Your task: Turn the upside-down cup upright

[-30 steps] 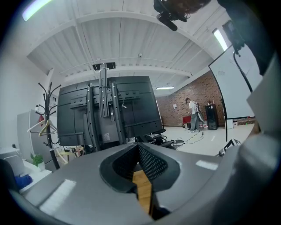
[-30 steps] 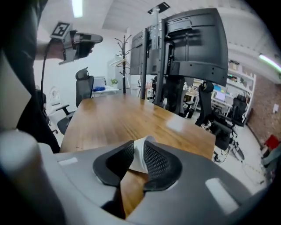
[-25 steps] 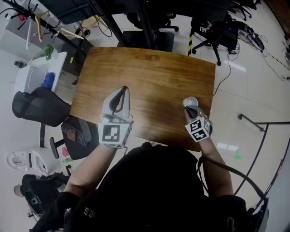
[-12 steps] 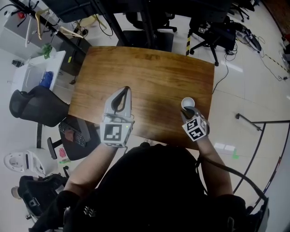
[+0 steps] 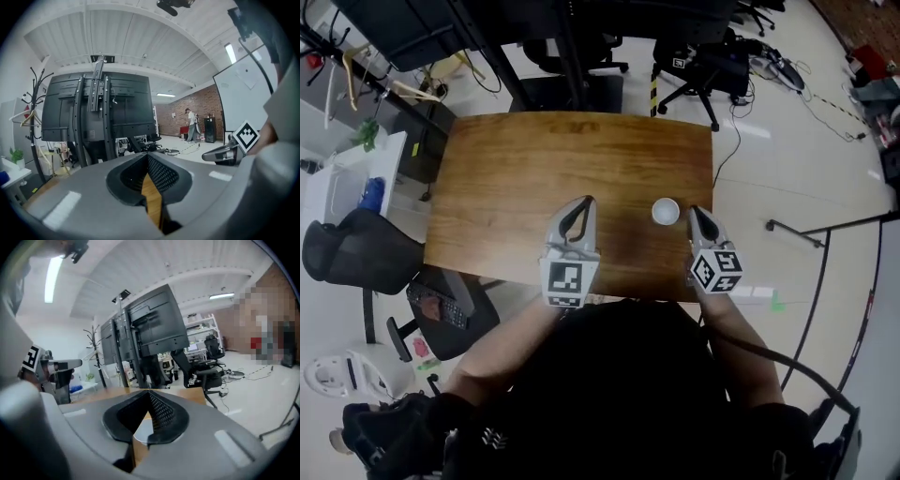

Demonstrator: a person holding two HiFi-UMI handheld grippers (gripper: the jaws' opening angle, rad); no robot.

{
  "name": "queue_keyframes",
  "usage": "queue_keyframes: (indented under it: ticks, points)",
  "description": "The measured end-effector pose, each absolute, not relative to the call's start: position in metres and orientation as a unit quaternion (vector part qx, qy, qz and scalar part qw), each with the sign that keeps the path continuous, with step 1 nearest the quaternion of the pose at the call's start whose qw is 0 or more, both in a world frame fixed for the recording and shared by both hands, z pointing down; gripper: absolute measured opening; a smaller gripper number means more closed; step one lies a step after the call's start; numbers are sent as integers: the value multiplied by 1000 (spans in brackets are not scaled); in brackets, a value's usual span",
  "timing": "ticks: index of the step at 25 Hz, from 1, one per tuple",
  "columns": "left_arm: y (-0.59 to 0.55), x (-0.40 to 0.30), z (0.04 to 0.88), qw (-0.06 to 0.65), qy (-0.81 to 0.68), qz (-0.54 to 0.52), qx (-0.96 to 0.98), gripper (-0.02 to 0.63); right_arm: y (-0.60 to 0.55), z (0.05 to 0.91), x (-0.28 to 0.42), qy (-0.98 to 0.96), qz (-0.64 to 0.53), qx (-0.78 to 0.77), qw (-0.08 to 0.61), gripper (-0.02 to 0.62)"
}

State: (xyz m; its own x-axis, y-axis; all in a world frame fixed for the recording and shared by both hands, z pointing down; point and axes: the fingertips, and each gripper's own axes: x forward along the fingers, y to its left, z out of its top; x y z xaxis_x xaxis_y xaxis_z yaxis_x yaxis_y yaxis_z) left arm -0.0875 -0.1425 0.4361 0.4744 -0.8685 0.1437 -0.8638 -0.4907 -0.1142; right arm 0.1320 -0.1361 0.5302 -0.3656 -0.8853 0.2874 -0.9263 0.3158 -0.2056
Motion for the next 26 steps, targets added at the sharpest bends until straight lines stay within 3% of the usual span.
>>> queue_keyframes:
  ticks: [9, 26]
  points:
    - [-142, -33, 488, -21, 448, -128, -884, 0, -118, 530, 139, -786, 143, 592, 108, 0]
    - [-148, -13, 478, -21, 415, -126, -901, 0, -120, 532, 139, -786, 149, 591, 104, 0]
